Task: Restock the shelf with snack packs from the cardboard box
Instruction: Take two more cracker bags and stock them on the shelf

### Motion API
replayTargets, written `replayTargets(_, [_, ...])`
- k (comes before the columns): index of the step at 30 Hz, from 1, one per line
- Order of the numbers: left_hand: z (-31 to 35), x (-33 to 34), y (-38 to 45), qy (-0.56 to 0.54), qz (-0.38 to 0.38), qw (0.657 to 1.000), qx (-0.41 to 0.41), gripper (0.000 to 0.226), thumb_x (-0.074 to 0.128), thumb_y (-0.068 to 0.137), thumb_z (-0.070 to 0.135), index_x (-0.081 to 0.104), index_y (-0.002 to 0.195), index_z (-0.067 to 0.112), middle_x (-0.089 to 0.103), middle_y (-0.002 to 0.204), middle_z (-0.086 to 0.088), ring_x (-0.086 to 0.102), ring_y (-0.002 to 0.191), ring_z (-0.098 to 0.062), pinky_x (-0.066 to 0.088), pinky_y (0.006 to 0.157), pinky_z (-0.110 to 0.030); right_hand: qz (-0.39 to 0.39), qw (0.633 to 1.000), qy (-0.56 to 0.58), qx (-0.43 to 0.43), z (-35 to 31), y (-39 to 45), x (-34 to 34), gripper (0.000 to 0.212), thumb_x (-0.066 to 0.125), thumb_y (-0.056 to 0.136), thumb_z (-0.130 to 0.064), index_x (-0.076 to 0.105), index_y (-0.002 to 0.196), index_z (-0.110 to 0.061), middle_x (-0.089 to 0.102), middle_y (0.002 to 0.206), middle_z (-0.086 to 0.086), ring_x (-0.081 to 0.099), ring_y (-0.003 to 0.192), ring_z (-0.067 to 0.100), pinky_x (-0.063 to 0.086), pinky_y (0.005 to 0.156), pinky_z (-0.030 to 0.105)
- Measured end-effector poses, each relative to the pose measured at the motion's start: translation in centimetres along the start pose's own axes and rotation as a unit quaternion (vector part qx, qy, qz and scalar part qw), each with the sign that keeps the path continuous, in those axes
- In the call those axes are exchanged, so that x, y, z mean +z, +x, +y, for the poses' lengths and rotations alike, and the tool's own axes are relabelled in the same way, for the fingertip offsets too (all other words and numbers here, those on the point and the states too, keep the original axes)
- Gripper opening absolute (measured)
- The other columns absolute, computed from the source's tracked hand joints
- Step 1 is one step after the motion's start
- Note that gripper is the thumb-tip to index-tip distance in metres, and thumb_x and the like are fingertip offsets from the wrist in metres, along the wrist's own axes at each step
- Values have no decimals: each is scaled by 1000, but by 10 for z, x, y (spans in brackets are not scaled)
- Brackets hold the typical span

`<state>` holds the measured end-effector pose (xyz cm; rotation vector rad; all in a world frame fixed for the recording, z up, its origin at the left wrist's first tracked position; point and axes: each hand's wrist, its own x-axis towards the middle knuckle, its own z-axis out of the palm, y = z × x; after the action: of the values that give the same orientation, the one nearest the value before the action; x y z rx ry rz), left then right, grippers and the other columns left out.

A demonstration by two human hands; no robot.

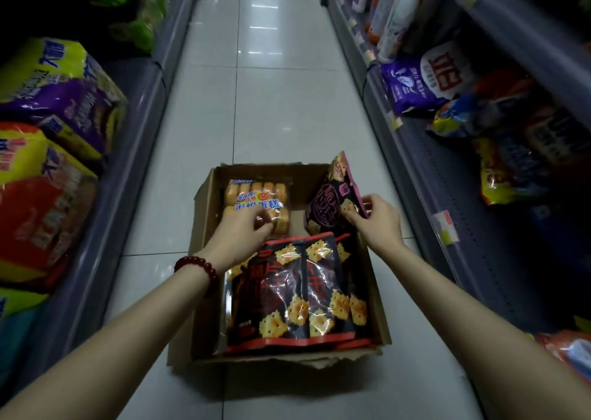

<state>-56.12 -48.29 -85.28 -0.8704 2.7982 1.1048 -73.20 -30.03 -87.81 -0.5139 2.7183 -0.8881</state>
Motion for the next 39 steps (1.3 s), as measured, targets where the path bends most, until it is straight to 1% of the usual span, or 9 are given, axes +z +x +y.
replayTargets(5, [-14, 8, -8, -13, 4, 1000, -25, 16, 57, 93, 24, 63, 105, 16, 67, 97, -1, 63, 86, -11, 56, 76, -27, 13, 999, -13, -44, -3, 3, 10, 30, 66, 85, -31, 63, 105, -9, 61, 104, 7, 56, 100, 22, 35, 73, 24])
replayTargets(9, [-24, 14, -17, -11, 18, 999, -33, 16, 57, 93, 25, 64, 105, 17, 68, 101, 0, 61, 87, -11, 52, 70, -21, -1, 993, -2, -117, -13, -5, 23, 39, 70, 82, -24, 62, 117, -8, 60, 118, 6, 54, 111, 18, 37, 88, 17])
replayTargets(12, [-29, 19, -24, -14, 12, 999, -46, 17, 57, 93, 25, 63, 108, 20, 66, 104, 3, 59, 91, -9, 48, 69, -16, -46, 989, 84, -109, -13, -16, 35, 50, 72, 81, -13, 57, 128, -15, 59, 127, 1, 50, 115, 6, 30, 86, -4])
replayTargets(16, [-36, 26, -28, -9, 9, 998, -59, 18, 56, 93, 27, 62, 110, 22, 63, 104, 5, 61, 94, -10, 54, 77, -26, -14, 983, 179, -32, -11, -13, 49, 52, 66, 86, -12, 50, 133, -24, 59, 129, -2, 52, 122, 15, 38, 90, 14])
replayTargets(19, [-41, 30, -31, 0, 11, 997, -73, 15, 56, 93, 28, 63, 105, 23, 66, 101, 3, 62, 89, -10, 57, 78, -32, 26, 976, 215, 12, -14, -9, 49, 49, 63, 89, -13, 49, 136, -21, 59, 129, 2, 52, 122, 17, 34, 89, 14])
replayTargets(22, [-45, 37, -33, 3, 0, 996, -84, 16, 56, 93, 27, 63, 106, 22, 66, 102, 1, 62, 90, -12, 55, 76, -29, 2, 969, 248, 16, -11, -7, 49, 52, 65, 88, -13, 48, 137, -19, 60, 121, 0, 53, 111, 8, 39, 90, 17])
replayTargets(25, [-47, 46, -30, -8, 4, 996, -86, 20, 57, 92, 28, 62, 110, 20, 65, 105, 1, 61, 93, -12, 52, 77, -24, -12, 979, 204, 1, -2, -4, 55, 34, 62, 90, -22, 62, 124, -17, 67, 113, -1, 58, 109, 12, 42, 88, 21])
replayTargets(33, [-68, 86, -29, -42, 6, 984, -172, 47, 64, 88, 33, 48, 128, 14, 50, 129, -7, 52, 117, -21, 47, 96, -33, 5, 977, 210, 20, 5, 3, 63, 30, 56, 93, -28, 64, 121, -20, 69, 110, 2, 61, 107, 21, 50, 96, 40])
replayTargets(39, [-88, 99, -33, -70, 10, 968, -241, 80, 70, 78, 50, 34, 139, 12, 41, 136, -12, 48, 122, -27, 49, 98, -40, 2, 977, 211, 10, 6, 1, 64, 25, 56, 94, -27, 67, 115, -19, 68, 100, -3, 63, 102, 19, 51, 91, 36])
